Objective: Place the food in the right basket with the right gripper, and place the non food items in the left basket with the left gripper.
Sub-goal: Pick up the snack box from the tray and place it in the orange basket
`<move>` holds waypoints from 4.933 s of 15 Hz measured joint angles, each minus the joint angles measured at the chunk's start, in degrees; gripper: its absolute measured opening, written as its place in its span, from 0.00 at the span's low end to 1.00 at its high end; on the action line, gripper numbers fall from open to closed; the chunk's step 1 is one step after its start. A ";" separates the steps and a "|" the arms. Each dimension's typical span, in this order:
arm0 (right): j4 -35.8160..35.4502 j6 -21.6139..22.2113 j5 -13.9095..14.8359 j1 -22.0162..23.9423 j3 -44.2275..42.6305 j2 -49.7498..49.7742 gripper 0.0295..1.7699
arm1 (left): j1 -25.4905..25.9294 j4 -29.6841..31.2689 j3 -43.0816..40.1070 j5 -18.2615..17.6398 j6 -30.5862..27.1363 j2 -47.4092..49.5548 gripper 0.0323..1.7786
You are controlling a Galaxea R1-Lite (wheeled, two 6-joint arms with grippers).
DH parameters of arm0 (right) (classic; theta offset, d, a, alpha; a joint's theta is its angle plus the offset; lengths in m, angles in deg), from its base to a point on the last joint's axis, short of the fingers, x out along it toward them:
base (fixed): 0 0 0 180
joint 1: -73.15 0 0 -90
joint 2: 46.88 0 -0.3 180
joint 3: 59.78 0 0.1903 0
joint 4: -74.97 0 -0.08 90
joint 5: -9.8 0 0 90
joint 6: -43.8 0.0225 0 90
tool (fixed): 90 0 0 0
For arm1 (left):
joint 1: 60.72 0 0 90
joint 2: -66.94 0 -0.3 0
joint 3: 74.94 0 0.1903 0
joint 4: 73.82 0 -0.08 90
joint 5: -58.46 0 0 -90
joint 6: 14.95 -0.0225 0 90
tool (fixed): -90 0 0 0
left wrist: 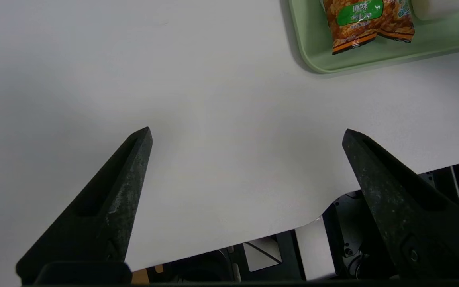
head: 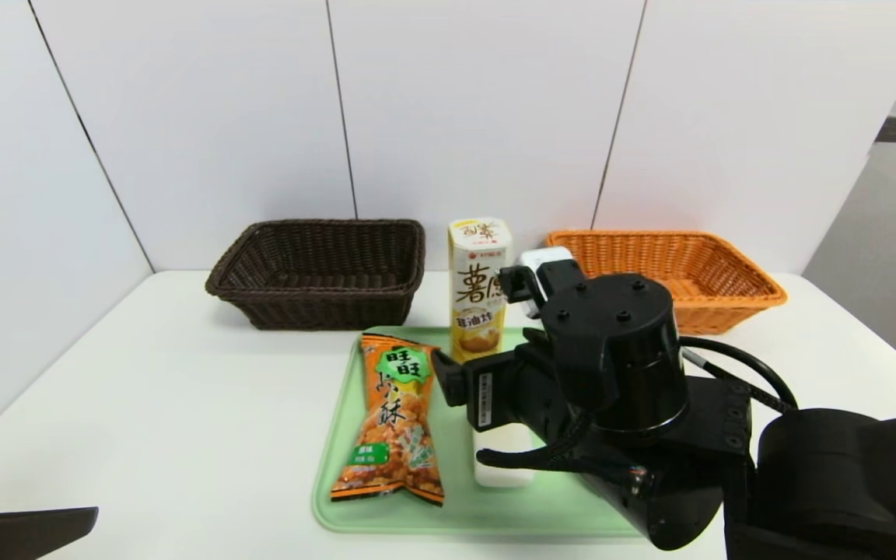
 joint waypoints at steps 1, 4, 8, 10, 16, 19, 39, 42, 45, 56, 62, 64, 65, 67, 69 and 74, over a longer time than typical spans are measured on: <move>-2.91 -0.68 0.00 0.26 1.16 -0.33 0.97 | 0.00 -0.05 0.00 0.04 -0.06 -0.04 0.95; -6.17 -0.96 0.00 1.49 3.91 -0.78 0.97 | 0.00 0.04 0.37 0.02 -0.20 -0.44 0.95; -10.36 -0.99 0.00 2.88 5.90 -0.94 0.97 | -0.07 0.00 0.89 0.04 -0.44 -1.55 0.95; -11.92 -1.01 0.00 3.28 6.10 -1.02 0.97 | -0.11 0.01 1.16 0.06 -0.41 -2.07 0.95; -19.76 -1.40 0.02 4.06 5.57 -5.07 0.97 | -0.11 -0.05 1.13 0.06 -0.37 -3.30 0.95; -22.21 -2.56 -0.06 4.33 5.52 -7.36 0.97 | -0.16 -0.05 1.08 0.04 -0.41 -4.00 0.95; -25.38 -3.74 -0.28 7.36 -2.36 -14.14 0.97 | -0.18 -0.05 0.56 0.04 -0.89 -4.52 0.95; -27.12 -3.77 -0.37 7.53 -3.47 -15.95 0.97 | -0.18 -0.22 0.55 0.06 -0.89 -4.33 0.95; -27.15 -3.72 -0.45 7.67 -4.84 -17.07 0.97 | -0.18 -0.66 0.48 0.04 -0.89 -4.14 0.95; -27.33 -3.55 -0.78 8.24 -6.64 -19.03 0.66 | -0.18 -0.77 0.50 0.04 -0.87 -4.02 0.95; -27.17 -3.28 -1.63 7.89 -6.55 -18.33 0.47 | -0.18 -0.77 0.37 0.06 -0.87 -4.14 0.95; -26.89 -3.33 -1.71 7.84 -6.55 -17.43 0.47 | -0.18 -0.77 0.37 0.04 -0.87 -4.24 0.95; -26.59 -3.35 -1.82 7.83 -6.56 -16.80 0.47 | -0.18 -0.77 0.37 0.06 -0.89 -4.25 0.95; -25.66 -3.41 -1.85 8.00 -6.52 -15.25 0.47 | -0.18 -0.73 0.37 0.04 -0.87 -4.25 0.95; -22.98 -3.39 -2.13 8.91 -6.23 -12.98 0.47 | -0.18 -0.74 0.37 0.04 -0.89 -4.24 0.95; -8.09 -3.44 -6.67 16.93 -11.13 -3.82 0.47 | -0.18 -0.51 0.44 0.02 -0.89 -4.25 0.95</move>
